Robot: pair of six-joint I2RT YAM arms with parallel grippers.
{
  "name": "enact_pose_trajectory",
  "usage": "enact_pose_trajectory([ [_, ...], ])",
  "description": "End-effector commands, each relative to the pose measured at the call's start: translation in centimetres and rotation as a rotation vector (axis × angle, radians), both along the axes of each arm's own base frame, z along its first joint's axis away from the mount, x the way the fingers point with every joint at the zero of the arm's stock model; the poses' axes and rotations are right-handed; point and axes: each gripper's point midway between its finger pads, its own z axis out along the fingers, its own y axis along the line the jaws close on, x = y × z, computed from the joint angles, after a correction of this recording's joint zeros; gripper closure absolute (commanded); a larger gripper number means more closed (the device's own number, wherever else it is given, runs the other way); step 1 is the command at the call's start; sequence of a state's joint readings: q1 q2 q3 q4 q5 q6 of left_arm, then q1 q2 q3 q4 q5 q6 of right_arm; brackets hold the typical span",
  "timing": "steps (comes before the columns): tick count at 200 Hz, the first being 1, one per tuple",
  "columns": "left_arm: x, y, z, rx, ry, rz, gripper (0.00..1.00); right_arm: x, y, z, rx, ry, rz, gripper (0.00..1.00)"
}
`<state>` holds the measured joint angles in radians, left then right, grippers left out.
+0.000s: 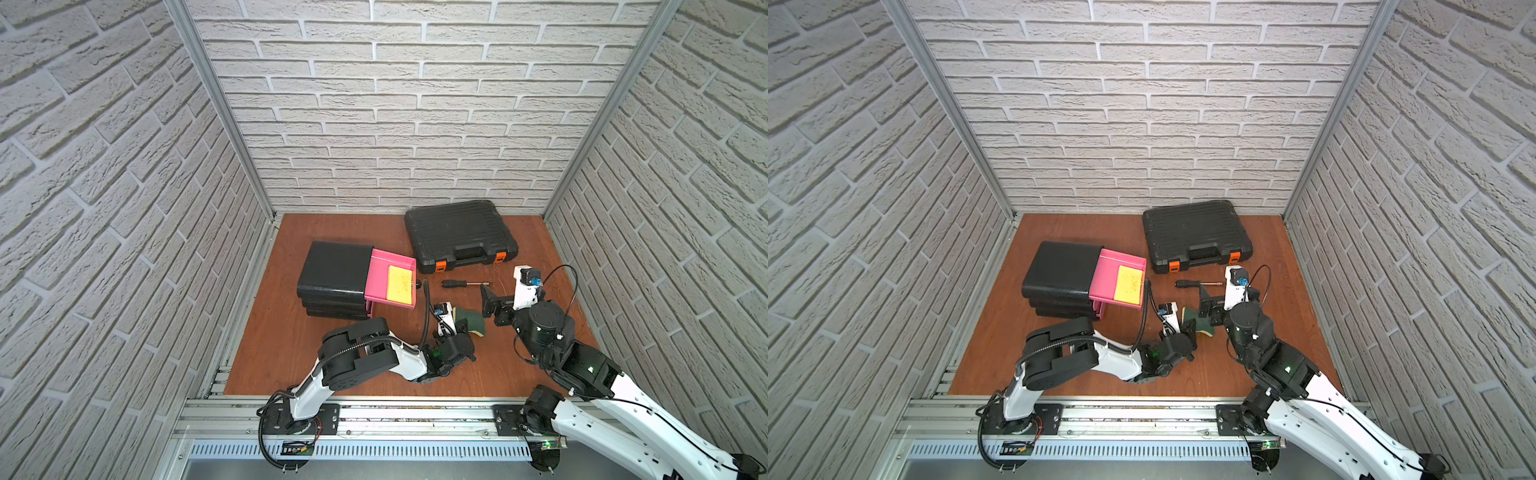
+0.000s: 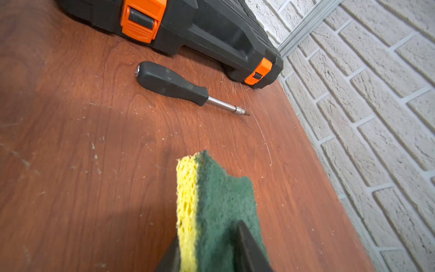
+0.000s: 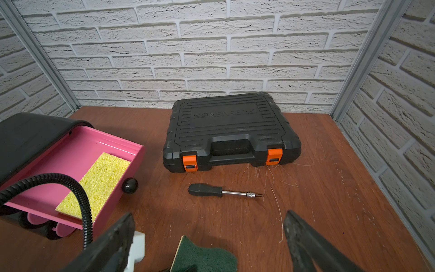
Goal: Take the sponge out of the drawer
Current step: Place the sponge at the center of the board.
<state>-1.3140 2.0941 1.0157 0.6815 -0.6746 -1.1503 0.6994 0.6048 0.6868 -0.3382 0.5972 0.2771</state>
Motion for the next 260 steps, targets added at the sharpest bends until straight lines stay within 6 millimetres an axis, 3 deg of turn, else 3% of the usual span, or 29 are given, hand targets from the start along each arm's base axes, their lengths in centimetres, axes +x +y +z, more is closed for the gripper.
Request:
enact_pose_trajectory([
  [1,0.0,-0.1,-0.3,0.001,0.006,0.006,0.27,0.3,0.0,1.5,0.024,-0.029,-0.008,0.02],
  [4,0.0,-0.1,-0.3,0.001,0.005,0.007,0.08,0.4,0.0,1.4,0.022,-0.027,-0.008,0.02],
  [9,0.0,-0.1,-0.3,0.002,0.005,0.006,0.02,0.4,-0.1,1.4,0.023,-0.027,-0.011,0.02],
  [74,-0.1,0.4,0.1,0.003,-0.010,0.012,0.02,0.6,-0.5,1.1,0.018,-0.017,-0.032,0.02],
  [124,-0.9,0.8,2.7,0.055,-0.105,0.001,0.02,0.8,-0.6,0.8,0.011,-0.005,-0.041,0.01],
  [196,-1.1,2.1,3.9,0.110,-0.154,0.029,0.02,1.2,-0.6,0.3,0.007,0.019,-0.044,0.01],
  [260,-3.3,2.9,7.2,0.194,-0.165,-0.133,0.02,1.7,-0.8,1.2,0.016,0.031,-0.070,0.01],
])
